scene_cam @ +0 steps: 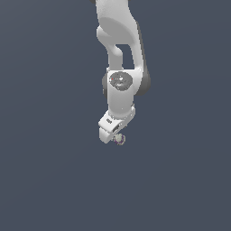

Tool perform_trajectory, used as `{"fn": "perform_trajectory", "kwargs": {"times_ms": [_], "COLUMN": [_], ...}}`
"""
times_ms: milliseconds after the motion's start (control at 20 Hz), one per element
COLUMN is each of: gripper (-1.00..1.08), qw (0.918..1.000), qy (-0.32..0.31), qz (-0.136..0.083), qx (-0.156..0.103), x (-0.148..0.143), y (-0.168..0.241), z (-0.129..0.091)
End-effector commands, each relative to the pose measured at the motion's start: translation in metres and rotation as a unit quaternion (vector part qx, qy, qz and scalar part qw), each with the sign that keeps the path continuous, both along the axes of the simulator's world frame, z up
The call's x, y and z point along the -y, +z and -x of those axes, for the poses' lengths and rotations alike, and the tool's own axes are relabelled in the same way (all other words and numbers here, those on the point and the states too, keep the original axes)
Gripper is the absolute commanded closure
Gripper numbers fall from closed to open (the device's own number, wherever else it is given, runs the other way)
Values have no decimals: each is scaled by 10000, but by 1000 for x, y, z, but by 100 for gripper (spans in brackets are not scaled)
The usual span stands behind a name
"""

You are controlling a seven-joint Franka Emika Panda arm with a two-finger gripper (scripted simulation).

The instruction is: Pick up the object and move it to a goal position.

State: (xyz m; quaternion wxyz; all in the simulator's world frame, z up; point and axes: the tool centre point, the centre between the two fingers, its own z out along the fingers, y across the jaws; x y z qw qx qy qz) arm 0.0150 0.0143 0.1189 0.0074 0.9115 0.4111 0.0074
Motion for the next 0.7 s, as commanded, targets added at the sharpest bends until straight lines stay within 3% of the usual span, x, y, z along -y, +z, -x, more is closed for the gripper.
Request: {"fn": "perform_trajectory", "kwargs": {"times_ms": [0, 650], "gripper": [-92, -92], "qw": [9993, 9822], "qy": [380, 1876], "qz": [5, -7], "qx": [-21, -93], "x": [-1, -7], "y": [-6, -28], "z": [1, 4]}}
